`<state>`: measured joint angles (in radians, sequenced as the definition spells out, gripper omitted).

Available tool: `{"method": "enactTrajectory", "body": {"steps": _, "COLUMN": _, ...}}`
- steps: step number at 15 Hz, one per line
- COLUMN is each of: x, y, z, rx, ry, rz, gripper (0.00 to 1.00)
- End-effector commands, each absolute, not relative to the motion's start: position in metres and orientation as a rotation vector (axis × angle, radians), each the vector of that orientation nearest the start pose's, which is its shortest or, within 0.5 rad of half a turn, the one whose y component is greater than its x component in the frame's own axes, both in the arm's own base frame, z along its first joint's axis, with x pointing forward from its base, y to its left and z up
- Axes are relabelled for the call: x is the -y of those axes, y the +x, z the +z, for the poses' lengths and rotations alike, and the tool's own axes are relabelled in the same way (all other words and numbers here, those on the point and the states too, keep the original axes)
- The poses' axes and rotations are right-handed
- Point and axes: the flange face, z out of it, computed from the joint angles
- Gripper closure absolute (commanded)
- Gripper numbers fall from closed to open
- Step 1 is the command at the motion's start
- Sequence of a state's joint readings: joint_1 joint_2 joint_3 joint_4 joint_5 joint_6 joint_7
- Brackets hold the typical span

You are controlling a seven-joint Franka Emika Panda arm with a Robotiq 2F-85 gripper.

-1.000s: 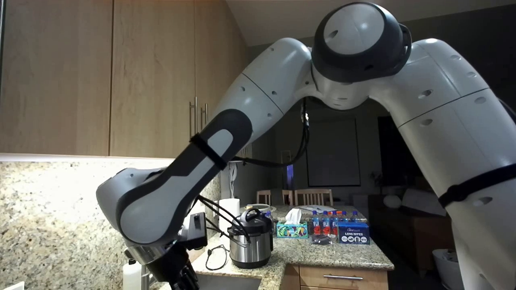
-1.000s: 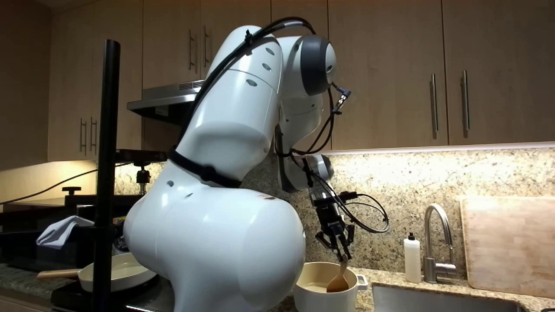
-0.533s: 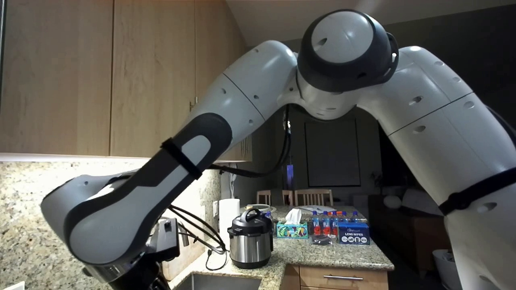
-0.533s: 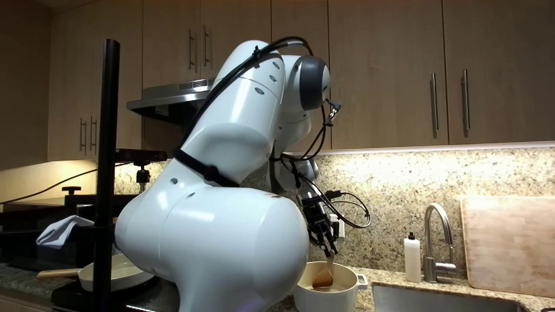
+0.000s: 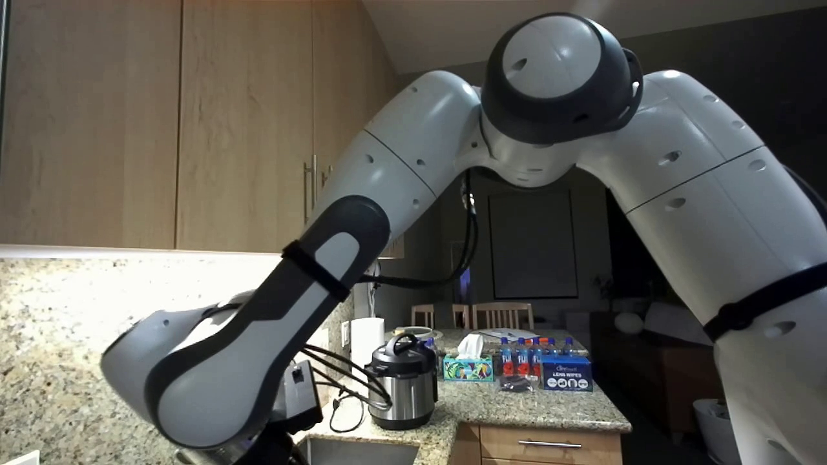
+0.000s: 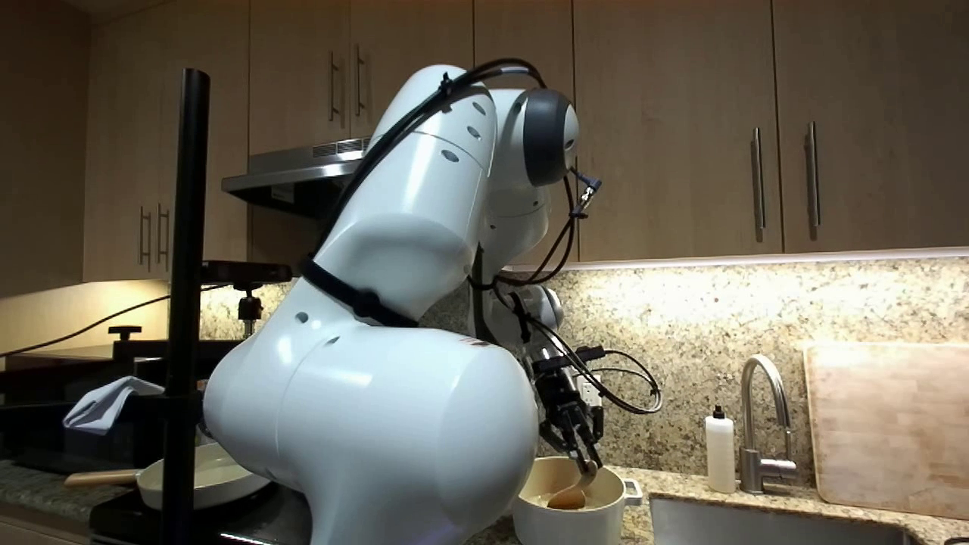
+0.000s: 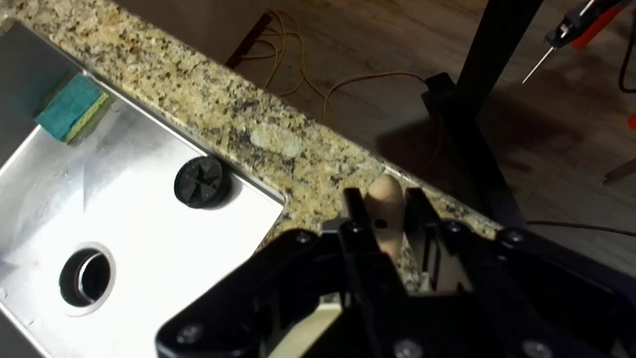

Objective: Use the wooden spoon to stir in the white pot

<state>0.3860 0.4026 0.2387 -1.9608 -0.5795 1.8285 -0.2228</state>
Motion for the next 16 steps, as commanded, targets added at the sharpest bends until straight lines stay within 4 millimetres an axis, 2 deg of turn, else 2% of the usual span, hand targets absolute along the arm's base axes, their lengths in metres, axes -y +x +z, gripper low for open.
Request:
{"method": "enactTrajectory", "body": {"steps": 1, "x": -0.236, "y": 0.466, "z": 0.257, "rx": 1.868, "ry": -3.019, "rz": 0.815, "gripper": 0.91}}
{"method": "enactTrajectory", "body": {"steps": 4, "x": -0.210, "y": 0.477, "z": 0.265, "rx": 1.833, "ry": -3.038, "rz": 0.877, "gripper": 0.92}}
{"method": "enactTrajectory", "body": {"steps": 6, "x": -0.215, "y": 0.487, "z": 0.274, "rx": 1.858, "ry": -3.047, "rz": 0.892, "gripper": 0.91}}
{"method": "enactTrajectory", "body": {"steps": 8, "x": -0.235, "y": 0.498, "z": 0.281, "rx": 1.910, "ry": -3.031, "rz": 0.890, "gripper": 0.91}}
{"method": "enactTrajectory", "body": {"steps": 12, "x": -0.294, "y": 0.513, "z": 0.294, "rx": 2.053, "ry": -3.015, "rz": 0.858, "gripper": 0.92}}
{"method": "enactTrajectory", "body": {"steps": 16, "x": -0.344, "y": 0.523, "z": 0.292, "rx": 2.138, "ry": -2.984, "rz": 0.799, "gripper": 0.92}}
